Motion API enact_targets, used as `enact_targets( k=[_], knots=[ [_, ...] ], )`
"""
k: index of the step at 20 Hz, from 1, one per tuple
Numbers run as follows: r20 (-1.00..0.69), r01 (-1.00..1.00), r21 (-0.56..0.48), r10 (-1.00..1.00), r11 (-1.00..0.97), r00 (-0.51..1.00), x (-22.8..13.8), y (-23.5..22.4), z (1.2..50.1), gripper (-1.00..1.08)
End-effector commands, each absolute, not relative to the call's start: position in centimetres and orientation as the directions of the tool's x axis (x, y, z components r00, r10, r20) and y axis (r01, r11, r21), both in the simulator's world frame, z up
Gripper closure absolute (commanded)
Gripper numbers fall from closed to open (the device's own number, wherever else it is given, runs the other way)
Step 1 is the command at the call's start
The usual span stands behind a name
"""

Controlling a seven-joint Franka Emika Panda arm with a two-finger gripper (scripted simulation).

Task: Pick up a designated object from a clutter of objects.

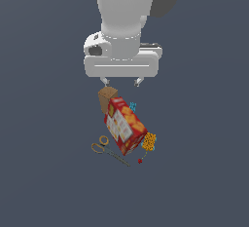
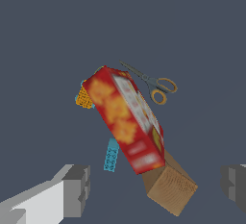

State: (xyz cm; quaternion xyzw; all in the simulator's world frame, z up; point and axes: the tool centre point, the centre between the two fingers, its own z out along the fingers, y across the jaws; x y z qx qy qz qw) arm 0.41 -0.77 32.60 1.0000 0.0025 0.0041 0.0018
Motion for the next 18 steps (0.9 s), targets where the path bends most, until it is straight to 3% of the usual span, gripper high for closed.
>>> enact_targets(
  k=[1,18],
  knots=[
    [0.008,0.005,0.004,0.005,-1.000,1.000,0.4,-0.8,32.6,-0.92],
    [0.033,0.026,-0.005,0.026,-1.000,0.999,0.4,-1.7,33.5,-0.92]
  ],
)
